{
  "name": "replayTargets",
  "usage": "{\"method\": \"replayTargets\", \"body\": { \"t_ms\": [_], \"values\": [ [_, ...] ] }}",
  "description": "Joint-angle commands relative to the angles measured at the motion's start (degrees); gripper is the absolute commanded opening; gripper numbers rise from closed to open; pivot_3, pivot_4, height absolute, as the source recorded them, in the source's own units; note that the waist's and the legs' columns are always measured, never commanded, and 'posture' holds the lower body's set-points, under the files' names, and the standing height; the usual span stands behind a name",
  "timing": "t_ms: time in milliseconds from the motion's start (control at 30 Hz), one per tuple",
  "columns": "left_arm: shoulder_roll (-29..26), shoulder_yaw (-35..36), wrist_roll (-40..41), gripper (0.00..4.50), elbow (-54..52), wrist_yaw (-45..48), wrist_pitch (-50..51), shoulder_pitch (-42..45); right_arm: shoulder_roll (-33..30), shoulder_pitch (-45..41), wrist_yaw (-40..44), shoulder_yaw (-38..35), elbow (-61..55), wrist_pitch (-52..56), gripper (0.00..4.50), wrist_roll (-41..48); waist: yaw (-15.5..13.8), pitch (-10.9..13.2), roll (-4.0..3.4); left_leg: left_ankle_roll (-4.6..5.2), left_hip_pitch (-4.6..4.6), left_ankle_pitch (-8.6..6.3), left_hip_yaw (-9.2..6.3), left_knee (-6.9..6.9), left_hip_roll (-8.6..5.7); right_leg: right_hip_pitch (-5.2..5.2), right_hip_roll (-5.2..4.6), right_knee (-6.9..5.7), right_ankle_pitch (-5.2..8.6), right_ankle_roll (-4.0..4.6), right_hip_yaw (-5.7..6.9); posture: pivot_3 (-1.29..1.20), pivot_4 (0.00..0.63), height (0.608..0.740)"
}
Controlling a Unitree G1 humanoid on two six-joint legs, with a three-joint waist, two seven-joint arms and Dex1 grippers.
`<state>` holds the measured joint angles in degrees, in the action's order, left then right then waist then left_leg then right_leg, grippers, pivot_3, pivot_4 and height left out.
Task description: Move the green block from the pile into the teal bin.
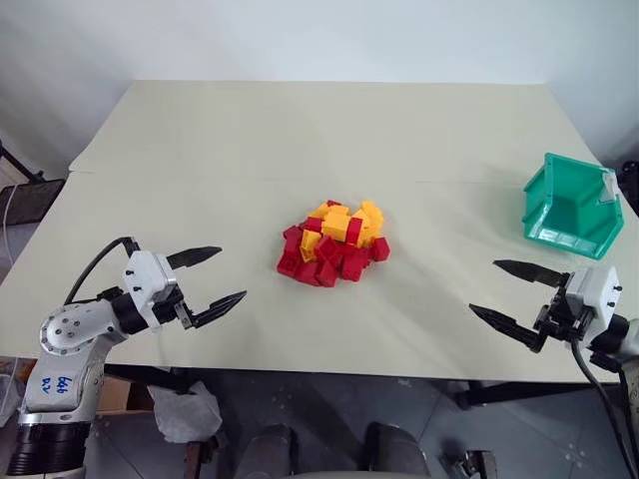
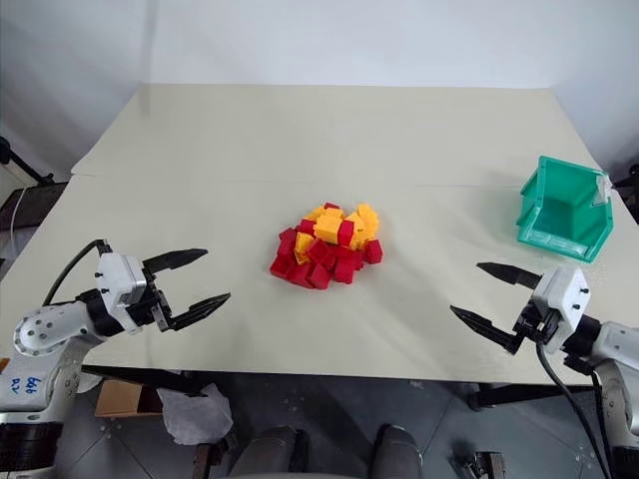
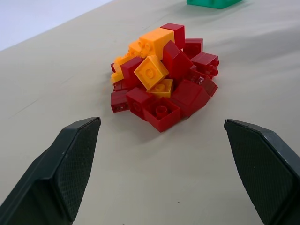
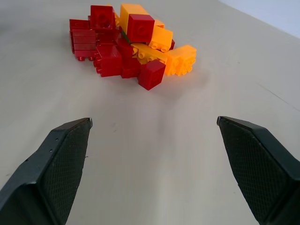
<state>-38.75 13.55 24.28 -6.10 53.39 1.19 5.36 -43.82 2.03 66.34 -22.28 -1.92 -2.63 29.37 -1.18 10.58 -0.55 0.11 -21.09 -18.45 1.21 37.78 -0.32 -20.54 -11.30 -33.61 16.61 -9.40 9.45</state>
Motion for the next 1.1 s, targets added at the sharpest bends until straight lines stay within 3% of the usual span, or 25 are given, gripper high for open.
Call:
{"method": "replayTargets", "body": {
  "t_ms": [33, 300, 333, 400, 767, 933, 1100],
  "values": [
    [-0.49, 1.11, -0.39, 4.5, -0.17, 0.08, -1.57, -0.03, -0.14, 0.14, 0.3, -1.05, -1.0, -1.55, 4.47, 0.32, -0.07, 0.0, 0.0, 0.0, 0.0, 0.0, 0.0, 0.0, 0.0, -0.01, 0.0, 0.0, 0.0, 0.0, 0.0, 0.0, 0.15, 0.74],
    [0.94, 6.45, 5.38, 4.5, -0.34, -0.73, 0.39, -2.68, 4.24, -3.6, -3.38, 3.49, -5.68, 2.95, 4.47, 4.1, 0.07, 0.01, 0.01, 0.0, 0.0, -0.01, 0.08, 0.01, 0.04, -0.08, 0.03, -0.02, -0.01, 0.02, -0.12, 0.0, 0.15, 0.74],
    [0.91, 7.29, 6.04, 4.5, -0.34, -0.89, 0.9, -3.33, 4.44, -4.28, -3.46, 5.06, -7.4, 4.44, 4.3, 4.44, 0.18, 0.01, 0.01, -0.01, 0.0, -0.01, 0.1, 0.02, 0.08, -0.09, 0.05, -0.04, -0.02, 0.04, -0.14, 0.0, 0.15, 0.74],
    [0.81, 8.42, 6.69, 4.5, -0.14, -0.49, 1.32, -4.67, 4.21, -4.95, -3.24, 7.62, -9.73, 6.39, 3.81, 4.05, 0.33, 0.01, 0.0, -0.02, 0.0, -0.02, 0.12, 0.05, 0.1, -0.12, 0.08, -0.07, -0.03, 0.05, -0.18, 0.0, 0.15, 0.74],
    [2.29, 12.97, 6.14, 4.5, 1.45, -0.11, -0.37, -14.51, 11.42, -24.53, -9.03, 28.01, -5.7, 12.57, 0.03, -8.75, 0.87, 0.09, 0.14, -0.04, -0.09, -0.11, 0.16, 0.15, 0.12, -0.26, 0.09, -0.17, -0.03, 0.06, -0.24, 0.0, 0.15, 0.74],
    [5.05, 11.41, 6.25, 4.5, -3.52, -3.3, -0.13, -15.23, 19.72, -35.26, -14.48, 37.6, 6.01, 9.94, 0.03, -20.74, 1.49, 0.09, 0.17, -0.04, -0.1, -0.11, 0.18, 0.17, 0.13, -0.35, 0.1, -0.27, -0.04, 0.07, -0.28, 0.0, 0.15, 0.74],
    [6.63, 10.08, 6.32, 4.5, -7.12, -5.34, 0.87, -14.75, 27.53, -44.09, -21.05, 39.37, 16.67, 9.05, 0.03, -26.12, 1.67, 0.09, 0.17, -0.07, -0.22, -0.11, 0.3, 0.17, 0.16, -0.69, 0.1, -0.51, -0.05, 0.1, -0.41, 0.0, 0.15, 0.74]
  ]
}}
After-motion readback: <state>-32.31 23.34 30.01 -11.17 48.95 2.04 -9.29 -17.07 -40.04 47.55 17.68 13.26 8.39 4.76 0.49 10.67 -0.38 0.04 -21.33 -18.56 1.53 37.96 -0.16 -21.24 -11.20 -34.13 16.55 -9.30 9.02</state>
